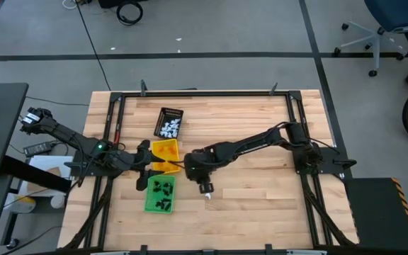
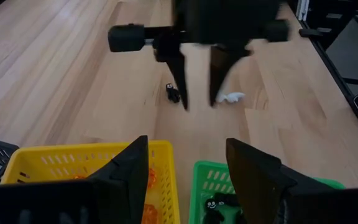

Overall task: Sort Halloween decoration
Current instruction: Put the black skeleton toy into the green basket

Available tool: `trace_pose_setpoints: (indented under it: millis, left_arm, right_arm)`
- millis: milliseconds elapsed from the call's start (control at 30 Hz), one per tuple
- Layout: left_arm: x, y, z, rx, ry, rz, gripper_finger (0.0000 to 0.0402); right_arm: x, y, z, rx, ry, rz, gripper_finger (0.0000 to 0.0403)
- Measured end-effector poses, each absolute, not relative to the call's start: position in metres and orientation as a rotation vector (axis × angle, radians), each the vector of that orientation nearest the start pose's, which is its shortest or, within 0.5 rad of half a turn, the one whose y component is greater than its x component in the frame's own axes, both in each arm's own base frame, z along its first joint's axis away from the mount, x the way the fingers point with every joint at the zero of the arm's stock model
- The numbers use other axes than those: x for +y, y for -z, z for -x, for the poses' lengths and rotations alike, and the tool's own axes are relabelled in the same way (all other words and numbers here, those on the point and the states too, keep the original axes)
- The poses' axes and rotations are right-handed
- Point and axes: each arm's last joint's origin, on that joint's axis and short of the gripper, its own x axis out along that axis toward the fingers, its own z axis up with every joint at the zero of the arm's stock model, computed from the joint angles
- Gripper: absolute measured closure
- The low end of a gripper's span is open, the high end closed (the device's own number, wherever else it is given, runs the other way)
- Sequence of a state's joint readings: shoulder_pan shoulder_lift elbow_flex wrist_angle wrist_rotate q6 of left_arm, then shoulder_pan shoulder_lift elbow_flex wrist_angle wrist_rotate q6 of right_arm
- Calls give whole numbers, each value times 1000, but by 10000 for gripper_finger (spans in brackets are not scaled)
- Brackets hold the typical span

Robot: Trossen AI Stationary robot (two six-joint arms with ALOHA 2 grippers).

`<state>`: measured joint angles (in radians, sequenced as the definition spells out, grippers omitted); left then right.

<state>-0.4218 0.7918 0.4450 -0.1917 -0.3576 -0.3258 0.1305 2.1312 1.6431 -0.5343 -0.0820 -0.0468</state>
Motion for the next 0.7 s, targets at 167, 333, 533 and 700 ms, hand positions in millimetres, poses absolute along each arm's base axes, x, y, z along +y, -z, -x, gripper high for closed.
trace_pose_setpoints:
  millis: [167,333,533,700]
  left_arm:
    - [-59,-216,-156,500,-20,118,212]
    - [-59,-216,-156,499,-20,119,212]
    - [-59,-216,-156,500,-20,118,212]
    - [-59,-216,-156,500,-20,118,212]
  right_arm:
    - [55,-167,-434,1232,-138,115,250]
    - [51,-160,-428,1282,-80,145,247]
    - [45,-142,-419,1331,-76,100,247]
    - [44,-136,-415,1311,-67,107,252]
